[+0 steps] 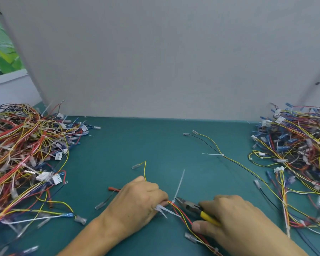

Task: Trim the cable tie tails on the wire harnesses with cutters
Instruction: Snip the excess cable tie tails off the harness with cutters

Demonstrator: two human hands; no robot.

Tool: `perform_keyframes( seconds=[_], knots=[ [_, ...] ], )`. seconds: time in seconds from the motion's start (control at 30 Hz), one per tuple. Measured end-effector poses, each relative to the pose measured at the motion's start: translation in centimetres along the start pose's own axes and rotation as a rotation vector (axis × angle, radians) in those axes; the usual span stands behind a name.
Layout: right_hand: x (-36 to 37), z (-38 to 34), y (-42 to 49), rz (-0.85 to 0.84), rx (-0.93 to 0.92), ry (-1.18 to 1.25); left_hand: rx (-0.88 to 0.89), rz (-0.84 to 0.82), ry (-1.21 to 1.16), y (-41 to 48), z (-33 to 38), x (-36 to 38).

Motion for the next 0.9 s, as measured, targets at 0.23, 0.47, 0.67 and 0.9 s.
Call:
perform_keyframes(
  seconds=[0.23, 0.47, 0.67, 0.9],
  knots=[
    [0.3, -0.2, 0.5, 0.006, 0.001, 0.0, -0.004, -0.024, 0.011, 0.0, 0.2, -0.1],
    [0.2, -0.2, 0.4, 0.004, -0.013, -0.034, -0.015, -0.066, 0.012, 0.0, 0.3, -0.3],
    [0.5, -0.7, 0.4, -0.001, -0.027, -0.076, -0.203, -0.136, -0.092, 0.8, 0.0, -1.3],
    [0.6, -1.1, 0.5, -0.015, -0.026, -0.097, -0.22, -0.272, -0.141, 3.2, 1.2, 0.1]
  ],
)
Point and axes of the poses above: each hand's wrist, its own y-axis towards the middle knuckle, its own x-axis out of the palm, z = x × y, the point moved 2 cm from there along y, towards the middle knuckle, and after that the axes turned 15 degrees about -x, right-handed, at the moved point
